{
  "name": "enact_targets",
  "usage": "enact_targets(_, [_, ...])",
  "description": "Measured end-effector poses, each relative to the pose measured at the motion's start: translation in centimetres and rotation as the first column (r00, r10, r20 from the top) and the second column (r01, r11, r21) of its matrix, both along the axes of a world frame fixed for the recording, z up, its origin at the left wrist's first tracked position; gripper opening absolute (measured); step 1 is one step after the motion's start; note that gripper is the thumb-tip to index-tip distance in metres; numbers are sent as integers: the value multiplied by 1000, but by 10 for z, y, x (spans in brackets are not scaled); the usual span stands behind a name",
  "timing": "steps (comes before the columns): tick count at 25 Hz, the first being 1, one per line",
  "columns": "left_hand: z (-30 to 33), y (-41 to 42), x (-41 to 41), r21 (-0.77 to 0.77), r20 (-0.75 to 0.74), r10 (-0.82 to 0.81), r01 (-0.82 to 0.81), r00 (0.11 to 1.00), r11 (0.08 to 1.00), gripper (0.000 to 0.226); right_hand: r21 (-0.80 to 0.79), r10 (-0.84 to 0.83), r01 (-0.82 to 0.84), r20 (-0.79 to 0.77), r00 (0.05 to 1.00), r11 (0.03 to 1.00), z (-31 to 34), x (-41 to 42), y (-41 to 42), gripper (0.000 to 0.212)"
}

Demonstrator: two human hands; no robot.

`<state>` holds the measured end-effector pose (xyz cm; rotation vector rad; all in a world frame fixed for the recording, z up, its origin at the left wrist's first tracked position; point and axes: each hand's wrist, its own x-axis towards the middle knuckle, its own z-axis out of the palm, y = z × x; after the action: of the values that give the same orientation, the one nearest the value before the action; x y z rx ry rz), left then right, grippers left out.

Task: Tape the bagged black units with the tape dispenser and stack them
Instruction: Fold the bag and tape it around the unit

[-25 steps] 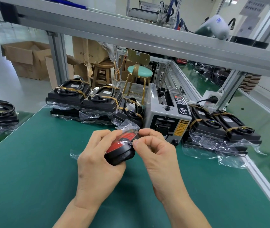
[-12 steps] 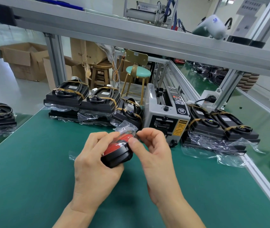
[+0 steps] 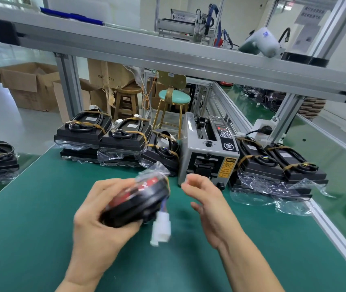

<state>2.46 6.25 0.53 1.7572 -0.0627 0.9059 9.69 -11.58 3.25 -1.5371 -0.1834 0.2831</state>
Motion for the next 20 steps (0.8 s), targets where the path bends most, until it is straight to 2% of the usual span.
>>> enact_targets(1, [0,5,-1,-217,2,-104,102,995,971,59,-42,19,-16,67,998,999,-2,1,-9,54])
enact_targets(2, [-3,9,0,-404,31,-202,197,979,893,58,-113,118,-102,148,982,988,-3,-2,-15,67])
enact_targets(3, [-7,11,1,-513,69,-279,274,958,814,61,-237,251,-198,219,943,951,-2,-6,-18,80])
enact_targets(5, [-16,11,3,-591,88,-407,376,909,713,77,-430,370,-212,327,869,878,-3,-8,-15,89])
enact_targets(7, [-23,17,4,-640,82,-563,476,822,603,91,-455,311,-97,423,851,885,2,-5,-14,73])
enact_targets(9, [-21,34,3,-732,121,-675,525,727,434,81,-521,304,1,501,810,854,6,-2,-18,62])
enact_targets(10, [-19,46,4,-749,124,-675,515,727,418,73,-587,334,65,544,770,807,6,0,-21,61])
enact_targets(11, [-16,56,5,-725,64,-654,485,753,488,66,-642,369,126,577,729,756,4,2,-24,61])
enact_targets(12, [-10,63,8,-648,-43,-628,456,777,610,59,-683,402,161,585,704,712,1,4,-24,61])
enact_targets(13, [-3,64,11,-526,-162,-608,454,777,720,54,-711,427,165,574,699,684,-2,5,-23,61])
enact_targets(14, [4,61,15,-397,-285,-600,477,748,784,51,-725,443,155,560,700,672,-4,6,-21,60])
enact_targets(15, [10,56,17,-316,-406,-599,509,691,801,48,-728,450,147,555,699,669,-6,8,-17,60])
enact_targets(17, [18,44,23,-304,-552,-594,522,585,797,34,-721,447,139,556,701,679,-8,12,-14,60])
enact_targets(18, [19,40,26,-312,-562,-585,504,585,805,26,-719,451,133,556,698,682,-8,13,-14,60])
enact_targets(20, [21,34,33,-341,-544,-514,385,663,858,9,-730,477,124,555,681,672,-8,16,-13,59])
